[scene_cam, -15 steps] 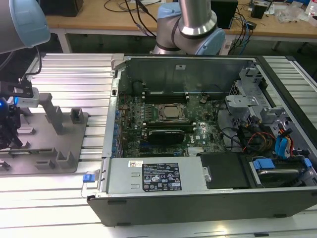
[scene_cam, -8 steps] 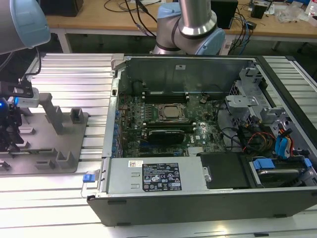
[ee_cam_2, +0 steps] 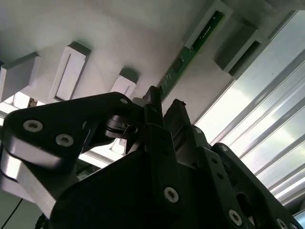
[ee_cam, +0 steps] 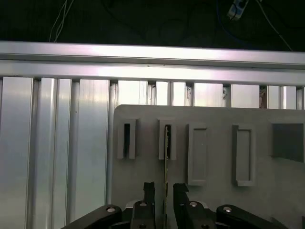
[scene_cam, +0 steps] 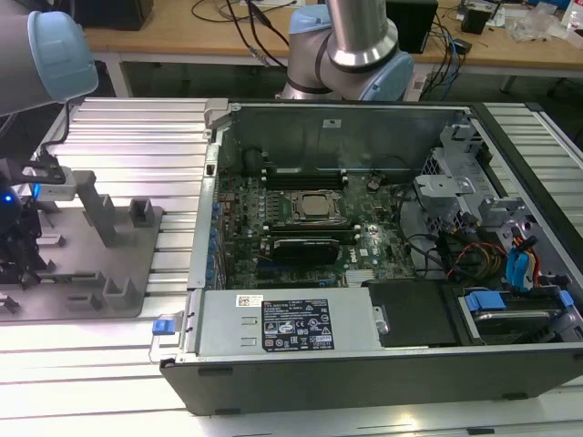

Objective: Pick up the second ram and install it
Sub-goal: 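Pick up the second ram and move it above second insertion slot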

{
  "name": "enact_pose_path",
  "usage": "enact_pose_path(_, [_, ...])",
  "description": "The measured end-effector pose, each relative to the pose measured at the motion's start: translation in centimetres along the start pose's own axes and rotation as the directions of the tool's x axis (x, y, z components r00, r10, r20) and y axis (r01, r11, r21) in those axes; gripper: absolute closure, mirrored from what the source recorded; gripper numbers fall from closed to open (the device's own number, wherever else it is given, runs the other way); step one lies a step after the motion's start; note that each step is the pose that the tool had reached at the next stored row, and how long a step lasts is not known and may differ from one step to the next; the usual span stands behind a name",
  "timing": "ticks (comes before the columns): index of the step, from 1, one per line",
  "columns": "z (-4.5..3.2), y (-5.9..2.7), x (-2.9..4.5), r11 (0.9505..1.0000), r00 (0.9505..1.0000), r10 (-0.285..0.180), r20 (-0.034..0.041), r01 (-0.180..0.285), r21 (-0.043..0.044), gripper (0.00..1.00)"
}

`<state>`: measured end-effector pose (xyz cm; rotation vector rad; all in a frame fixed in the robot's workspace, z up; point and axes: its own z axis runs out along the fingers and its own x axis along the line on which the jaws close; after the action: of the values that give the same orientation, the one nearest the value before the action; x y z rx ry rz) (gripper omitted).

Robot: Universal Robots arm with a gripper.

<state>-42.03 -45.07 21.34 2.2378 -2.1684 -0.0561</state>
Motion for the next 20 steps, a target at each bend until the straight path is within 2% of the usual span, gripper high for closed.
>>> enact_pose_path(3, [0.31, 0.28, -0.33, 1.0000, 1.0000, 0.000, -0.0021, 0.000, -0.0001, 0.72])
enact_pose_path(5, [0.65, 0.63, -0.76, 1.0000, 1.0000, 0.000, -0.0078, 0.000, -0.0002, 0.72])
enact_pose_path(7, [0.77, 0.65, -0.85, 1.0000, 0.9999, 0.000, -0.0123, 0.000, -0.0005, 0.72])
enact_pose_path(9, [0.77, 0.66, -0.51, 1.0000, 0.9999, 0.000, -0.0123, 0.000, -0.0004, 0.72])
enact_pose_path(12, [0.72, 0.38, -0.50, 1.0000, 0.9999, 0.000, -0.0124, 0.000, -0.0006, 0.72])
enact_pose_path(20, [0.61, 0.38, -0.50, 1.0000, 0.9999, 0.000, -0.0122, 0.000, -0.0004, 0.72])
